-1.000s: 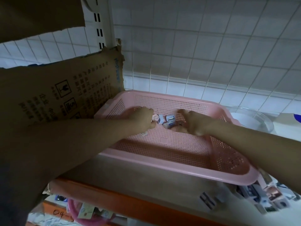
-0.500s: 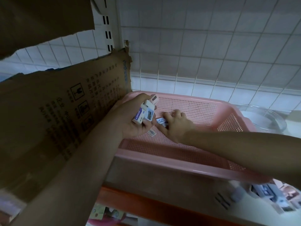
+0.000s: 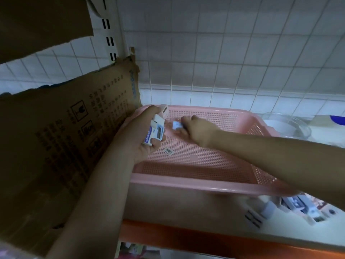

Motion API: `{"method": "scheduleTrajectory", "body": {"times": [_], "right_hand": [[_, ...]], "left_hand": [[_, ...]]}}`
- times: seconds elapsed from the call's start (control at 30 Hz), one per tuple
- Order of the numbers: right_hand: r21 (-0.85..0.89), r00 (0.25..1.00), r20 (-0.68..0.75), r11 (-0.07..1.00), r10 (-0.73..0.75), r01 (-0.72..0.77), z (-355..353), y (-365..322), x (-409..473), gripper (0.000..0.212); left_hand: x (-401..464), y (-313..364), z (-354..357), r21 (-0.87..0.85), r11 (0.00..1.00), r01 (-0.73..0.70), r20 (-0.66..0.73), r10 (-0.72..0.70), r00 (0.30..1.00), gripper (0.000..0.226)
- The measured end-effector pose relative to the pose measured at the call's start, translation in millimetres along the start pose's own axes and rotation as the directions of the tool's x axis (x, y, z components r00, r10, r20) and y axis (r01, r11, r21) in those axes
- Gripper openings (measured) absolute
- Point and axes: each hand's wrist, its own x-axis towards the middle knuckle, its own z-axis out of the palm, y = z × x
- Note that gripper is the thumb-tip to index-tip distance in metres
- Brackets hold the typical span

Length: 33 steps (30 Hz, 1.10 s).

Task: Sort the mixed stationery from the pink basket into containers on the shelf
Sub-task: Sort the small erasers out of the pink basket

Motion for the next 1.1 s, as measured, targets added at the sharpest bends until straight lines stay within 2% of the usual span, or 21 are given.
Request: {"method": "scheduleTrajectory", "body": {"times": [0.1,0.17,0.23,0.37,0.5,0.6,0.7,0.8,0.93,0.97,1.1], "right_hand": [[0.154,0.972,-0.188,0.981,0.144,-0.116,-36.5,21.5,-9.6,0.04],[0.199,0.943,-0.246,0.964,0.224,-0.177,-55.1,33.3,-24.5,0.039],[0.24,0.919,-0.286,0.948,0.273,-0.207,-67.0,39.6,-48.3,0.037],[0.375,0.846,-0.372,0.895,0.383,-0.241,-76.1,53.1,-116.8,0.029],[0.579,0.743,-0.396,0.775,0.54,-0.255,-73.3,91.0,-185.3,0.027],[0.7,0.711,-0.39,0.69,0.585,-0.184,-60.5,127.3,-227.2,0.028],[0.775,0.744,-0.311,0.61,0.592,-0.162,-49.2,163.7,-261.4,0.031],[0.793,0.811,-0.206,0.579,0.547,-0.189,-48.2,199.7,-290.1,0.031],[0.814,0.872,-0.135,0.555,0.47,-0.173,-46.5,229.3,-309.5,0.03],[0.81,0.886,-0.125,0.562,0.447,-0.169,-45.3,231.6,-309.7,0.029],[0.762,0.931,-0.111,0.631,0.347,-0.144,-36.3,228.0,-294.9,0.028]], "left_hand": [[-1.1,9.4,10.9,0.19,0.979,-0.075,-0.018,0.08,0.997,0.028],[-3.7,13.6,22.5,0.304,0.949,-0.082,0.003,0.085,0.996,0.031],[-7.7,14.9,41.1,0.377,0.92,-0.104,0.063,0.086,0.994,0.031],[-21.0,0.6,89.9,0.503,0.828,-0.25,0.157,0.196,0.968,0.027],[-33.6,-26.4,144.1,0.557,0.752,-0.353,0.265,0.242,0.933,0.03],[-46.1,-50.1,189.7,0.57,0.717,-0.401,0.291,0.28,0.915,0.032],[-60.7,-80.2,232.0,0.549,0.735,-0.398,0.259,0.304,0.917,0.032],[-75.7,-109.3,270.8,0.509,0.789,-0.343,0.248,0.247,0.937,0.029],[-88.3,-137.2,301.6,0.474,0.839,-0.268,0.153,0.221,0.963,0.026],[-89.1,-142.4,303.9,0.496,0.823,-0.277,0.125,0.248,0.961,0.027],[-89.5,-155.5,297.8,0.705,0.646,-0.293,-0.007,0.419,0.908,0.031]]}}
